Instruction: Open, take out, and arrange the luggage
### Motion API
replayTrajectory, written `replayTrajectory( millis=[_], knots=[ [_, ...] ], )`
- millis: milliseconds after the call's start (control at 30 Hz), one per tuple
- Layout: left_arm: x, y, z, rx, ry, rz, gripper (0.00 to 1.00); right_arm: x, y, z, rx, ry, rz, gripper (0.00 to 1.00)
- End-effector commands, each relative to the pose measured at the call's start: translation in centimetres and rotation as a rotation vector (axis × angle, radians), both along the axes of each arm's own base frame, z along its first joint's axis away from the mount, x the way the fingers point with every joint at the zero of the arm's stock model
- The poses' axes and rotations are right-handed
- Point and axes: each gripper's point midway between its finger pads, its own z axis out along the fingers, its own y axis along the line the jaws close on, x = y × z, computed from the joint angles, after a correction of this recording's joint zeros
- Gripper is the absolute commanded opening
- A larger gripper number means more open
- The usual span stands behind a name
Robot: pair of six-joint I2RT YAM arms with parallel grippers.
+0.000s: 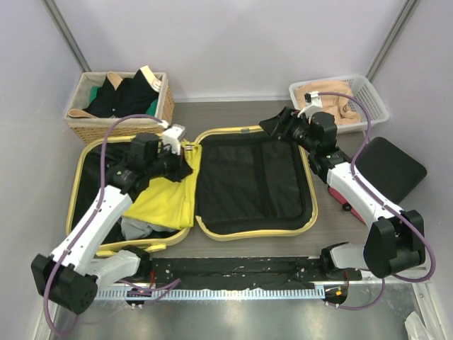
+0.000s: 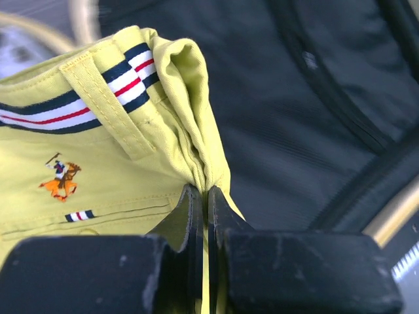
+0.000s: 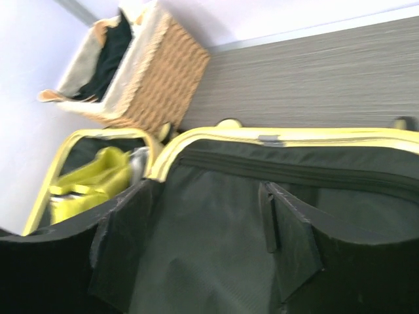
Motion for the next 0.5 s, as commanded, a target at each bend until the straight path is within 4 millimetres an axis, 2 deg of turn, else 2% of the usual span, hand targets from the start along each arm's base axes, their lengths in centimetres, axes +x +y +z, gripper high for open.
replayTrajectory(
  millis=[0, 100, 167, 300, 333, 467],
  knots=[
    [-1.1, -8.6, 5.8, -0.117, -0.181, -0.326, 0.0, -1.6, 2.9, 2.6, 0.127, -0.026, 0.165, 0.77],
    [-3.4, -12.1, 4.8, -0.087, -0.171, -0.462, 0.0, -2.7, 4.3, 1.0, 0.172, 0.039, 0.255, 0.83],
    [-5.0, -13.9, 2.9, -0.045, -0.143, -0.541, 0.0, -3.5, 5.2, 0.0, 0.173, 0.076, 0.305, 0.86],
    [-6.1, -14.4, -0.3, -0.008, -0.052, -0.586, 0.0, -5.1, 6.6, -2.5, 0.159, 0.153, 0.399, 0.9],
    [-6.3, -14.1, -1.3, 0.006, -0.031, -0.584, 0.0, -5.2, 6.9, -3.8, 0.144, 0.191, 0.418, 0.94],
    [-6.9, -13.5, -2.7, 0.013, -0.002, -0.575, 0.0, -6.1, 7.5, -8.1, 0.052, 0.309, 0.471, 0.98]
  ],
)
